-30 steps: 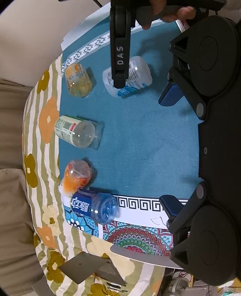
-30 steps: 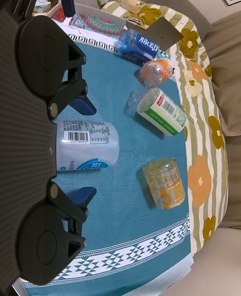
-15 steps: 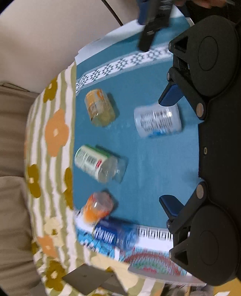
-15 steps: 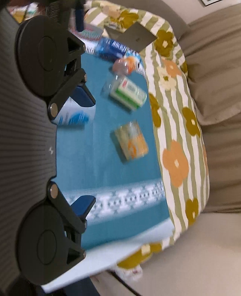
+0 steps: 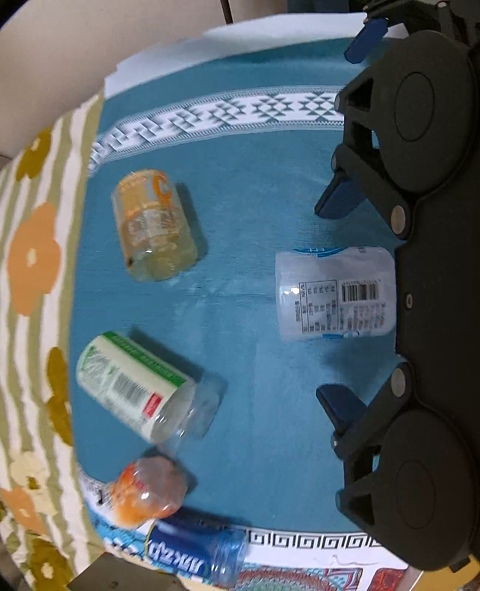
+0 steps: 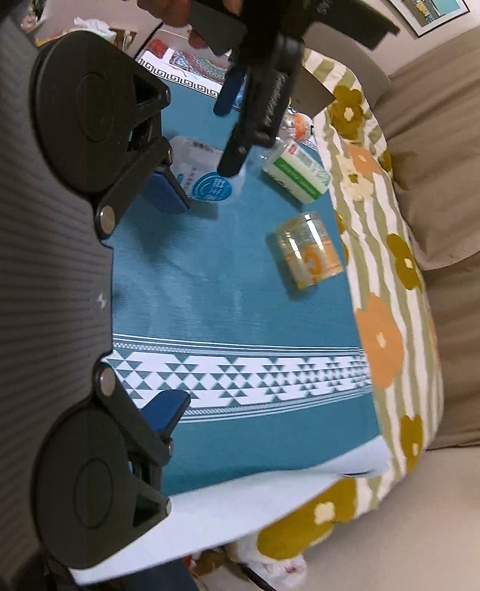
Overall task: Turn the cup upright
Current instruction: 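Close the left gripper around the body of the lying cup, then lift and rotate the cup with the left gripper, rim up, lower it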
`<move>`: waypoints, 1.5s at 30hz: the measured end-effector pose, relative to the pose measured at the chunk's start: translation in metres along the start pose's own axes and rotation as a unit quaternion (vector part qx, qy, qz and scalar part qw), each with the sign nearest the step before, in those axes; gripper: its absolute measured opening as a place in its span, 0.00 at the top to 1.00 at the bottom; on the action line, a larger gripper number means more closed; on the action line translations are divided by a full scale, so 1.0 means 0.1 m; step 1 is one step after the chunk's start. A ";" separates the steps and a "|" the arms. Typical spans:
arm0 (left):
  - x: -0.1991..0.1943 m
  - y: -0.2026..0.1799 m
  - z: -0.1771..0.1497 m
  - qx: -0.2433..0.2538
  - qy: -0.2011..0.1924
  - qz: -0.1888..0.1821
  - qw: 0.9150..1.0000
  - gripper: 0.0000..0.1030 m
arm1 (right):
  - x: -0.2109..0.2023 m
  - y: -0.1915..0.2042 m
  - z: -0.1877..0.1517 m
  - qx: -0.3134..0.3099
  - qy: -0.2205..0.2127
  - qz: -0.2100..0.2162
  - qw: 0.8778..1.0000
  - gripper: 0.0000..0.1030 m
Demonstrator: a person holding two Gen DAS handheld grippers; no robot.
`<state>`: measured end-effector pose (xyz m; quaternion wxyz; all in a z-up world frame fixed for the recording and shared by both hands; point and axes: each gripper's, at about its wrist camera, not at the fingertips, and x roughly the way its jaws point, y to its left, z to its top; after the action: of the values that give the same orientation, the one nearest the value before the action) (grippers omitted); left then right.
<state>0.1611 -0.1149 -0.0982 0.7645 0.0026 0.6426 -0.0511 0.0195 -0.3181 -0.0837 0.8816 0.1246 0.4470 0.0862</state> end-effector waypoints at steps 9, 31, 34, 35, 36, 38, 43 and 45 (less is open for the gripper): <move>0.20 0.00 0.16 -0.025 0.034 0.013 0.999 0.10 | 0.16 -0.27 -0.06 0.032 0.022 0.021 0.999 0.00; 0.06 -0.04 0.09 -0.003 -0.009 -0.008 1.000 0.40 | 0.14 -0.34 0.03 0.050 0.010 0.028 0.998 0.00; -0.09 -0.06 -0.01 0.026 -0.080 -0.011 0.996 0.40 | 0.11 -0.30 0.04 0.049 0.005 0.031 0.998 0.00; -0.12 -0.07 -0.06 0.034 -0.113 -0.012 0.993 0.40 | 0.11 -0.28 0.04 0.048 0.004 0.032 0.998 0.00; -0.12 -0.06 -0.11 0.039 -0.143 -0.014 0.989 0.39 | 0.11 -0.26 0.04 0.047 0.004 0.033 0.998 0.00; -0.09 -0.06 -0.24 0.049 -0.202 -0.015 0.978 0.39 | 0.12 -0.21 0.03 0.041 0.008 0.033 0.999 0.00; 0.03 -0.07 -0.51 0.082 -0.313 -0.005 0.946 0.39 | 0.16 -0.05 -0.06 0.007 0.027 0.019 0.999 0.00; 0.07 -0.05 -0.61 0.087 -0.346 -0.015 0.934 0.38 | 0.17 0.02 -0.11 -0.007 0.035 0.010 0.999 0.00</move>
<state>0.1022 -0.1160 -0.1150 0.9354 0.0419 0.3313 -0.1163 0.0202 -0.3103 -0.1028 0.8653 0.1195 0.4759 0.1029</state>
